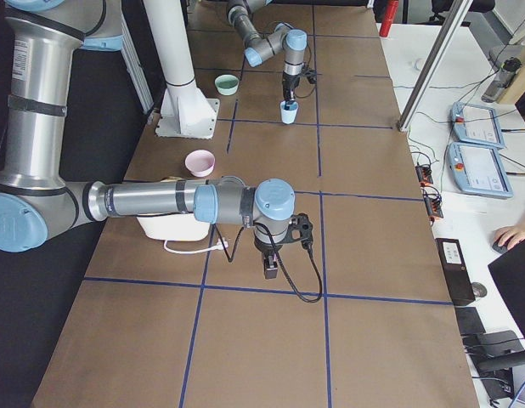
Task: Stack blue cups with both arms
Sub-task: 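Carry the light blue cup with the left gripper to the table center, then release the cup upright and withdraw the left gripper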
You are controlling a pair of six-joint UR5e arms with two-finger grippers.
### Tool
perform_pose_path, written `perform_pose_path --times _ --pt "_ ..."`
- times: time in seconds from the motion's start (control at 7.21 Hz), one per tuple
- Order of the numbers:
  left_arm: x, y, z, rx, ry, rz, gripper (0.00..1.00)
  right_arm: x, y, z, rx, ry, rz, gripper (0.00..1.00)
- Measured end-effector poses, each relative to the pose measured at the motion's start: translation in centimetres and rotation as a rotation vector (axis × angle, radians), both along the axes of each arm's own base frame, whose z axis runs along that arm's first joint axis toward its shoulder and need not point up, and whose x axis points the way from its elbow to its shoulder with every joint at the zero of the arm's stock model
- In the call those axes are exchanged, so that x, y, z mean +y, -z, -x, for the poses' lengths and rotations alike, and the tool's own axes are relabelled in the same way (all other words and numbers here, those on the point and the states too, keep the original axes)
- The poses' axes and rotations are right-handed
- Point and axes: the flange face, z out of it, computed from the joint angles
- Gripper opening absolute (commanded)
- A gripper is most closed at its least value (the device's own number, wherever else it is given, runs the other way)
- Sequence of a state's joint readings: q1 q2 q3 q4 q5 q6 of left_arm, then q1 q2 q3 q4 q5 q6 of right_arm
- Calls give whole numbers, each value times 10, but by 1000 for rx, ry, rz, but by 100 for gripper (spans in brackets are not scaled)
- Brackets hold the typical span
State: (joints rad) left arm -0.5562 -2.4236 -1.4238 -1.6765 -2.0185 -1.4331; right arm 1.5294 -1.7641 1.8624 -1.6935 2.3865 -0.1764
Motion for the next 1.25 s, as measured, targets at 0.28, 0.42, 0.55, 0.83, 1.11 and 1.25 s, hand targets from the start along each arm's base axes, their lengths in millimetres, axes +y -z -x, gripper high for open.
perform_pose_path --times 0.28,0.42,0.55,0.83,1.11,1.25 --pt "1 7 9 12 -1 -20 100 0 0 0 0 -1 -1 100" --pt "2 9 30 15 -14 -36 100 -1 1 0 0 0 -3 100" --pt "3 2 64 5 -45 -64 100 -2 3 0 1 0 -9 100" --pt "2 -46 167 -48 -121 -187 100 -6 11 0 0 1 -27 100" --pt "-25 -124 283 -116 -220 -311 100 -13 17 0 0 -2 -39 100" --pt "-45 -171 354 -126 -271 -353 100 -16 20 1 0 -9 -38 100"
